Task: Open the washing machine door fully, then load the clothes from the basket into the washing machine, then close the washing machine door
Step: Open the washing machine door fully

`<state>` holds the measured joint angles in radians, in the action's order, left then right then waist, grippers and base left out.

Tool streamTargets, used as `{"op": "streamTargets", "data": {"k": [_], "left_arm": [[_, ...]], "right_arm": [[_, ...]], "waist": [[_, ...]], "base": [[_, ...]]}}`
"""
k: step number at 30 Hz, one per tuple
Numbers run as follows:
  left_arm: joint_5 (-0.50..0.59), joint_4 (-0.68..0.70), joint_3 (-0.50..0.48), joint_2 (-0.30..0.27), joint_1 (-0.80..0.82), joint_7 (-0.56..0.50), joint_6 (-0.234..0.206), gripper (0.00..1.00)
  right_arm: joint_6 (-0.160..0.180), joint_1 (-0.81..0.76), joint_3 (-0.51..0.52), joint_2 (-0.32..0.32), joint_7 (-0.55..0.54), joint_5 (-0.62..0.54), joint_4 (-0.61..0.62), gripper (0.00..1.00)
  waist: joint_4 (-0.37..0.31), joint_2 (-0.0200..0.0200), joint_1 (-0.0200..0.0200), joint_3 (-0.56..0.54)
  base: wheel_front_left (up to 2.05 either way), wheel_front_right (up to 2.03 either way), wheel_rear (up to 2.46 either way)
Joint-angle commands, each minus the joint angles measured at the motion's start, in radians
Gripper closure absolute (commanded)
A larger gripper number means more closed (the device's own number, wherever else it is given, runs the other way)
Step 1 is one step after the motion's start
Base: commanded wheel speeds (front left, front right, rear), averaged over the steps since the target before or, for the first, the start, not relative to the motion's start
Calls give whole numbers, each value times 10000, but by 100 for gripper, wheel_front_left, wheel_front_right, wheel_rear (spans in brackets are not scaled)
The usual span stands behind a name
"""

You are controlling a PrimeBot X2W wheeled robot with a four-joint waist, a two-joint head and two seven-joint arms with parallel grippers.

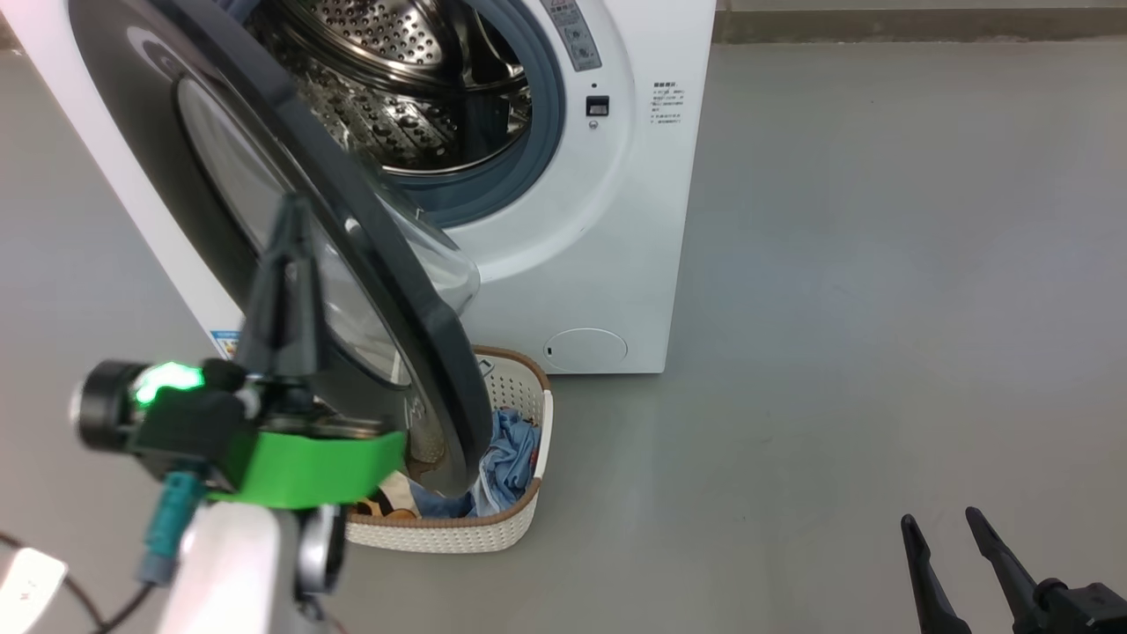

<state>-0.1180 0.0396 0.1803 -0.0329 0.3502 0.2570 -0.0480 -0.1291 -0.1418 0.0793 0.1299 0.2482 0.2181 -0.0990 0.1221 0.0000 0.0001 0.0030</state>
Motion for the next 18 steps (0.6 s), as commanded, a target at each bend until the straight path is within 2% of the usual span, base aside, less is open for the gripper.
{"op": "streamTargets", "data": {"k": [1,5,11,14,18], "left_arm": [[69,553,56,-177,466,48,110,100],[-414,669,1186,-176,600,-230,179,100],[-1833,261,3269,-175,787,-1287,110,100],[-2463,-257,4082,-175,841,-1788,-47,100],[-3043,-1090,4706,-174,990,-2050,-334,100]], "right_arm": [[-16,304,-231,165,100,-81,193,0],[-16,266,-236,161,105,-62,163,0],[-16,272,-296,180,108,-46,130,0],[-16,309,-377,180,110,-26,97,0],[-16,346,-449,183,113,42,47,0]], "waist": [[-20,0,0,-31],[-53,0,0,-96],[-134,0,0,-140],[-192,0,0,-130],[-246,0,0,-90]], "base": [[0,0,0],[0,0,0],[0,0,0],[0,0,0],[0,0,0]]}}
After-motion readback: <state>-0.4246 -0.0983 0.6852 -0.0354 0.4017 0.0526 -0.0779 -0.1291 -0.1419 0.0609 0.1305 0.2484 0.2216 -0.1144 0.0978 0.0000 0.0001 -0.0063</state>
